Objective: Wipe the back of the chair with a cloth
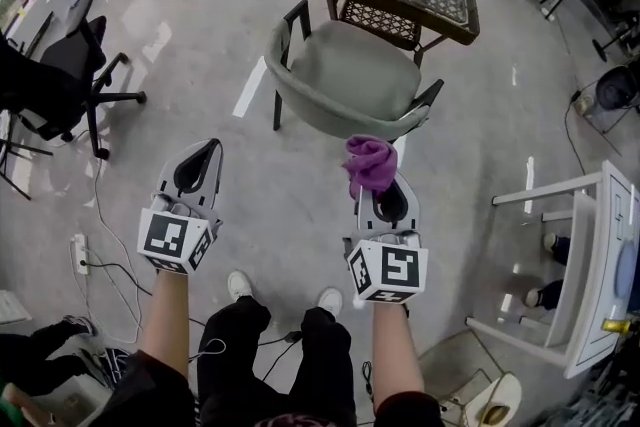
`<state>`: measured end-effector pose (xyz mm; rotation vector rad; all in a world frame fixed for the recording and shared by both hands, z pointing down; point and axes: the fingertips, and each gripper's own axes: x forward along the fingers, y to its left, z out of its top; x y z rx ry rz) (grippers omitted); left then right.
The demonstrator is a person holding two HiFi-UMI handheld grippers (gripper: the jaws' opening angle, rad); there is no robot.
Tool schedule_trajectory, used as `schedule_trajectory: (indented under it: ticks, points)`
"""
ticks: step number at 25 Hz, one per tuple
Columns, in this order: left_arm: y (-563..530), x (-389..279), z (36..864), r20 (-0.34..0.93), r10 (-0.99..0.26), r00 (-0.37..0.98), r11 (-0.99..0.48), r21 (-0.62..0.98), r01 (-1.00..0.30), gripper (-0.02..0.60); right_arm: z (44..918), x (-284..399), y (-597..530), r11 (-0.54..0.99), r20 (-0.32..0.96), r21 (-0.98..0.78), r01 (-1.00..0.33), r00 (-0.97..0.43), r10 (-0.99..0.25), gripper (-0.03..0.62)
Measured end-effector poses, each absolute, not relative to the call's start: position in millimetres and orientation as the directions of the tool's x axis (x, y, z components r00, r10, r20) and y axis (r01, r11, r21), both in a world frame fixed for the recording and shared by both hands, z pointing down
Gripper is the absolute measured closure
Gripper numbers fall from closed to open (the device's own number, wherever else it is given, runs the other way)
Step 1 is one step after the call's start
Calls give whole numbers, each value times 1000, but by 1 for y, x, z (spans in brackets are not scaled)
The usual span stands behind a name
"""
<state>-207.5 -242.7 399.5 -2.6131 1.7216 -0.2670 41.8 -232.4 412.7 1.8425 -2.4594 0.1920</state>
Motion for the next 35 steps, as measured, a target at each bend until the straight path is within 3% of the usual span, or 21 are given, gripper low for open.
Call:
schedule_trajectory:
  ticks: [25, 35]
  points:
    - [-298, -252, 528, 84, -921, 380, -388, -142, -910, 572, 521, -66, -308, 400, 64, 7, -916, -399, -915, 503]
    - [-307, -235, 535, 70, -913, 402, -408, -163, -898, 572, 515, -45, -323, 331, 59, -10, -943, -331, -942, 503]
